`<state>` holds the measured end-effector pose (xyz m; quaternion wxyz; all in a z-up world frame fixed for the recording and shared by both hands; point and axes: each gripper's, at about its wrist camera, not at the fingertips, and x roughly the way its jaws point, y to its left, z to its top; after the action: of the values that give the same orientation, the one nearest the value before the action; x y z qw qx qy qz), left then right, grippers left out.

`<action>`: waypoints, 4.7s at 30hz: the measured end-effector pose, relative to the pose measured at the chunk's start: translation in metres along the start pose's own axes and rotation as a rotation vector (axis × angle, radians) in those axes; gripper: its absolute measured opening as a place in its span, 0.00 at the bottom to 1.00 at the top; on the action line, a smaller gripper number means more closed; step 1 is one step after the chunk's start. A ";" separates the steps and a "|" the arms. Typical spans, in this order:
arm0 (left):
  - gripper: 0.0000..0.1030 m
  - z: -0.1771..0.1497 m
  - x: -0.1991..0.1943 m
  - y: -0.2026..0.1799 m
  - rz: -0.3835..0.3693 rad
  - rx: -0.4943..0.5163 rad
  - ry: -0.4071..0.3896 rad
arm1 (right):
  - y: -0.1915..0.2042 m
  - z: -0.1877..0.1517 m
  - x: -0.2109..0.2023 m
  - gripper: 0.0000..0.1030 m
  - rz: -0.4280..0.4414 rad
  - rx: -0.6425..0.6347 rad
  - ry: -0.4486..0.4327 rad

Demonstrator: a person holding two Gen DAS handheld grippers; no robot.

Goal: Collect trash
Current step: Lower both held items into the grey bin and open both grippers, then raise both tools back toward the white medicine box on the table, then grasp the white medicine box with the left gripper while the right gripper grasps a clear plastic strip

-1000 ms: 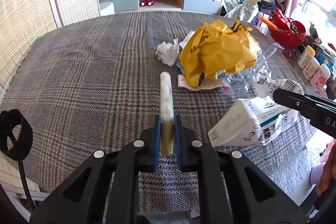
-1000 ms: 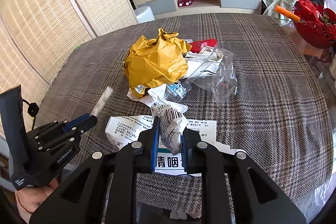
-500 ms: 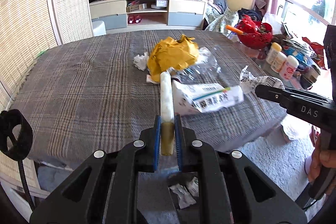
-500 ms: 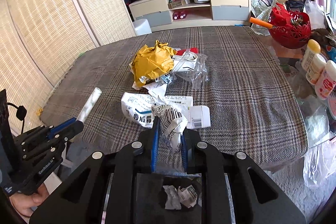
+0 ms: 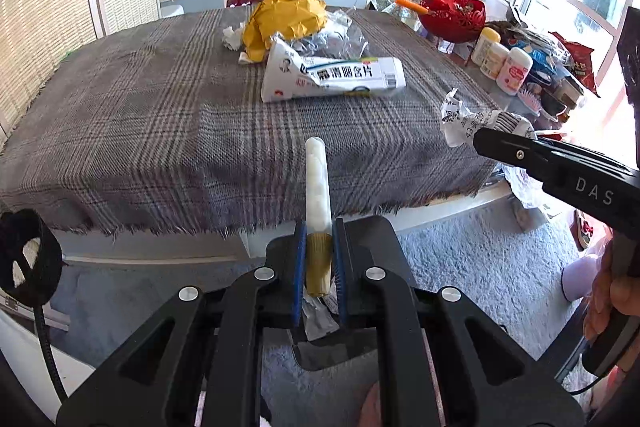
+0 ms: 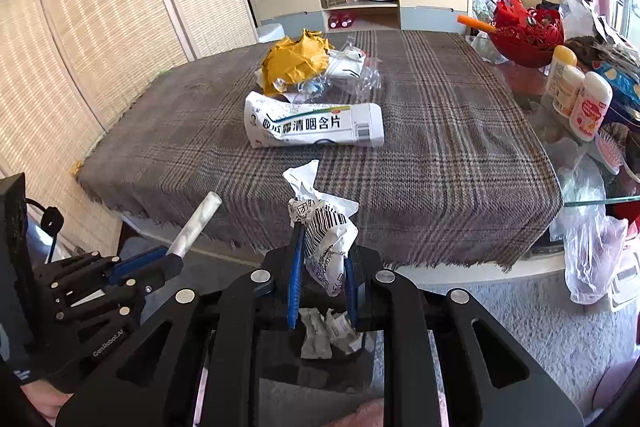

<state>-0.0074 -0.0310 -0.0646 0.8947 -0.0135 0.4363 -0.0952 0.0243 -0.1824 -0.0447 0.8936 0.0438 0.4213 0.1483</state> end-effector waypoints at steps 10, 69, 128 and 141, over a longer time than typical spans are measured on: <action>0.11 -0.051 0.044 -0.010 0.004 -0.005 0.094 | -0.013 -0.048 0.032 0.19 0.008 0.050 0.095; 0.92 -0.063 0.078 0.034 0.005 -0.163 0.139 | -0.055 -0.065 0.072 0.96 -0.003 0.234 0.133; 0.40 0.162 0.131 0.053 0.032 -0.057 0.033 | -0.036 0.190 0.183 0.21 0.051 0.165 0.046; 0.37 0.162 0.087 0.046 0.071 -0.003 -0.040 | -0.037 0.187 0.120 0.13 -0.015 0.090 -0.015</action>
<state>0.1789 -0.0115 -0.0371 0.9061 -0.0011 0.4184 -0.0625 0.2478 -0.1723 -0.0210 0.8950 0.0818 0.4212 0.1219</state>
